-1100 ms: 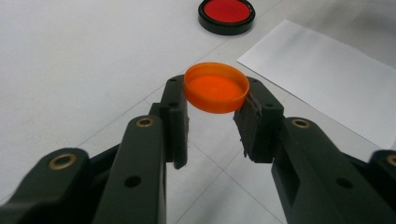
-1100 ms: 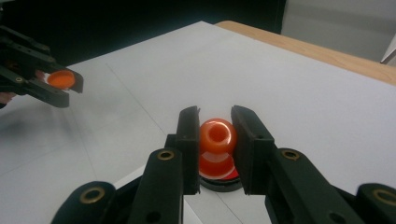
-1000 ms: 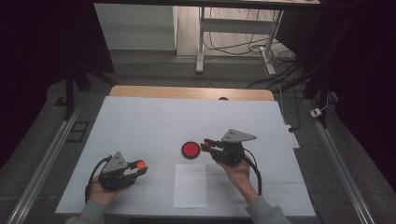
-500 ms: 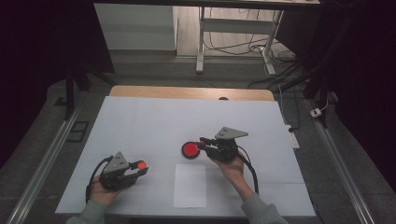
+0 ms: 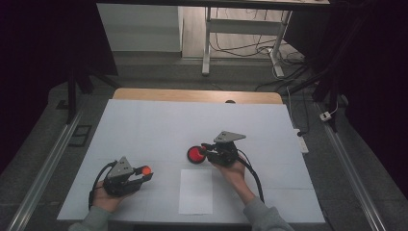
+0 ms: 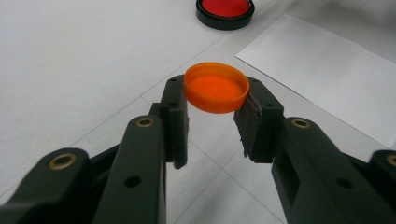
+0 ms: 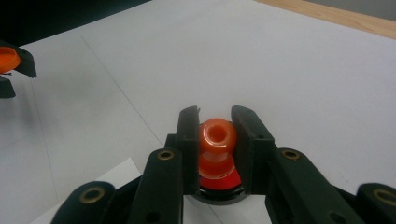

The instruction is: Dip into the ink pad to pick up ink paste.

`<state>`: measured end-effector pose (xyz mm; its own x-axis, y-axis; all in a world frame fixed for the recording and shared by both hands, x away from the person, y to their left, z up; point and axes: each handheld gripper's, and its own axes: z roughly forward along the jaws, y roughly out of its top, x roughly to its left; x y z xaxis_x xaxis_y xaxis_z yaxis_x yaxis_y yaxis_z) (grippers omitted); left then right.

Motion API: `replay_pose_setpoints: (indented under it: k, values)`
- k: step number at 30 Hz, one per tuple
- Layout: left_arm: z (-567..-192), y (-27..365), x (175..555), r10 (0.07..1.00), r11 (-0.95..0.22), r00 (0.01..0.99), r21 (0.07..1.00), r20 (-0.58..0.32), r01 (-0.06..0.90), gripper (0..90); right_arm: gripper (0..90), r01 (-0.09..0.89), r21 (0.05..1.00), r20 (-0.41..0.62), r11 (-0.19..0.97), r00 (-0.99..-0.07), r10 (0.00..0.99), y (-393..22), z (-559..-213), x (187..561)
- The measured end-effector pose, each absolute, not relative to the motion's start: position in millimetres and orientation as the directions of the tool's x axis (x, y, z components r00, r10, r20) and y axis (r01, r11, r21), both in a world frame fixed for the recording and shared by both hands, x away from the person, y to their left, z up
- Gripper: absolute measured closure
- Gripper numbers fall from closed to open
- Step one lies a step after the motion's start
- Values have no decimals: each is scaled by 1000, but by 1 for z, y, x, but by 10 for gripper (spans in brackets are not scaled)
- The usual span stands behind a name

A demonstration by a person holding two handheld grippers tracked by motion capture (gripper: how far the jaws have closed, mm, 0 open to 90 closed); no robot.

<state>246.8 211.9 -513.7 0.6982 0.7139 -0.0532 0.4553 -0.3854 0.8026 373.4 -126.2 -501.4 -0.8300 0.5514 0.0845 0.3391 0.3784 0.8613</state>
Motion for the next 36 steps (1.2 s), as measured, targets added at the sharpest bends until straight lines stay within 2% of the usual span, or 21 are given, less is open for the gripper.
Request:
replay_pose_setpoints:
  k: [23,36]
  values:
    - [-515,212,248,717,-383,695,801,-57,460,649,727,329,859,77,392,-841,535,-107,-507,384]
    - [-515,212,248,716,-384,696,800,-57,460,649,728,348,828,53,439,-829,557,-103,-516,389]
